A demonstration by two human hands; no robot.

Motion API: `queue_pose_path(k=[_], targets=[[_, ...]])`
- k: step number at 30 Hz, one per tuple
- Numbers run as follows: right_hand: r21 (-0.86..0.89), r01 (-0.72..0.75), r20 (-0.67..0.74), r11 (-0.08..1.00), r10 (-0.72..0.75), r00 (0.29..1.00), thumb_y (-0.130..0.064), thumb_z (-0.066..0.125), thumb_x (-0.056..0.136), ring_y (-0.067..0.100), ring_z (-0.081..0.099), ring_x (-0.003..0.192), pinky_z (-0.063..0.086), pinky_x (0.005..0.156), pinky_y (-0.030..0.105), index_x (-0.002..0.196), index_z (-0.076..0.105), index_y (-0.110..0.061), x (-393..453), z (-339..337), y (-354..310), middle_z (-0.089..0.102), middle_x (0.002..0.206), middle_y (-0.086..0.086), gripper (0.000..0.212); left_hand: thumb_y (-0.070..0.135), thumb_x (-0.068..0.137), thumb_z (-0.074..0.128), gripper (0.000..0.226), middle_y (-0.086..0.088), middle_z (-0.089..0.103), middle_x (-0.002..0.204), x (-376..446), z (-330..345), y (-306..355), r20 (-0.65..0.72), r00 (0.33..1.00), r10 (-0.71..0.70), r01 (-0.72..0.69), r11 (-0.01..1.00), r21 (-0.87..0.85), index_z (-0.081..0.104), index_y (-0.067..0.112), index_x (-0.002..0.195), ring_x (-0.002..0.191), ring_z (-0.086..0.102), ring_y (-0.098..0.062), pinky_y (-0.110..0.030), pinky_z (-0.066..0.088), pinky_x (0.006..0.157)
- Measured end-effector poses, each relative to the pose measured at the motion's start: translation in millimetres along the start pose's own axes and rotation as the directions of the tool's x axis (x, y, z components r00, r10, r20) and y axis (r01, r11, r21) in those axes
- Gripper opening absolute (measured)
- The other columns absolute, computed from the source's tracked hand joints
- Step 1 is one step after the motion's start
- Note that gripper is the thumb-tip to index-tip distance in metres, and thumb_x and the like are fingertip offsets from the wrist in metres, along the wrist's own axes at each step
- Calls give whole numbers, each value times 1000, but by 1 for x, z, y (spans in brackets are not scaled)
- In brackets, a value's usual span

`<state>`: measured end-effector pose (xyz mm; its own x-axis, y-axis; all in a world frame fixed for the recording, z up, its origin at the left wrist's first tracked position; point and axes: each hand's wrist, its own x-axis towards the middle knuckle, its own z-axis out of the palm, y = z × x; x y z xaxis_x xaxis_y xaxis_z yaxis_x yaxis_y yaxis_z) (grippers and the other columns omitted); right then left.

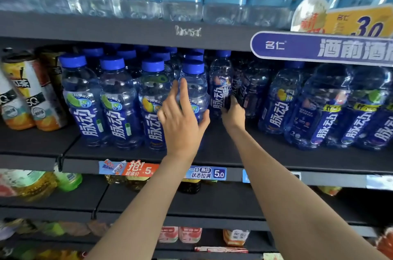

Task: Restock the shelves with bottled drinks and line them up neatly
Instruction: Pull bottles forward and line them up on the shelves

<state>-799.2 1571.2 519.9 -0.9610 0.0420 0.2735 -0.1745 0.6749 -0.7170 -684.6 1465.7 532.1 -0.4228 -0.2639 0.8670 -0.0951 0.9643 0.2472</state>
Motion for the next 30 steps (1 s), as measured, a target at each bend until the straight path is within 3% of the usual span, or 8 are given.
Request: queue_pose_path(k=[3,5,8,11,14,19,26,30], targets=[[8,113,-185,994,-109,977,-7,53,91,33,49,116,41,94,36,132,43,-2,-18,-17,2,52,126,18,43,46,81,53,74,-20,50,130,0,0,0,-3,1000,9,-9,1000,-6,27,4,137,114,36,-25,-35,28,89],[-92,206,-411,974,-226,883,-7,59,86,35,44,115,39,94,39,128,45,1,-34,-33,7,45,129,20,45,46,81,54,75,-20,50,130,0,0,0,-6,1000,13,-13,1000,-4,27,4,137,114,36,-25,-35,28,89],[-200,70,-575,977,-175,799,-11,65,82,40,36,123,36,99,47,137,35,-2,-41,-63,14,32,141,23,64,47,81,52,74,-20,50,131,0,0,0,-3,1000,7,-7,1000,-6,28,4,137,114,38,-25,-34,28,89],[-335,-146,-450,931,-22,893,-27,63,86,36,22,135,22,109,42,148,5,-5,-30,-83,17,10,154,17,87,46,80,55,76,-19,50,130,0,-1,1,-2,1000,-1,1,1000,2,29,4,137,113,40,-26,-34,29,89],[-513,-164,-419,843,-79,905,-37,59,88,35,26,132,23,105,42,147,-4,-2,-18,-86,15,15,152,21,93,44,79,59,77,-19,49,131,0,-2,1,1,1000,-2,2,1000,-18,27,5,137,114,38,-25,-35,29,89],[-241,-240,-420,941,122,899,-34,67,83,39,35,122,28,100,42,148,7,-7,-3,-91,0,39,135,26,92,44,78,60,77,-18,50,130,0,-3,3,7,1000,-22,22,999,-31,29,5,137,114,41,-25,-38,36,89],[11,151,-186,988,-147,972,-32,78,72,34,45,117,38,95,38,140,31,-8,-24,-82,-2,55,126,14,86,44,78,58,76,-19,51,129,-1,-1,2,-6,1000,0,0,1000,0,29,4,136,112,44,-26,-35,33,89],[66,232,14,970,-234,972,-33,79,72,35,52,110,46,89,41,131,40,-4,-23,-63,-23,62,112,14,76,44,80,57,76,-20,50,130,0,-1,2,-4,1000,2,-2,1000,-7,29,3,137,114,39,-26,-35,28,91]])
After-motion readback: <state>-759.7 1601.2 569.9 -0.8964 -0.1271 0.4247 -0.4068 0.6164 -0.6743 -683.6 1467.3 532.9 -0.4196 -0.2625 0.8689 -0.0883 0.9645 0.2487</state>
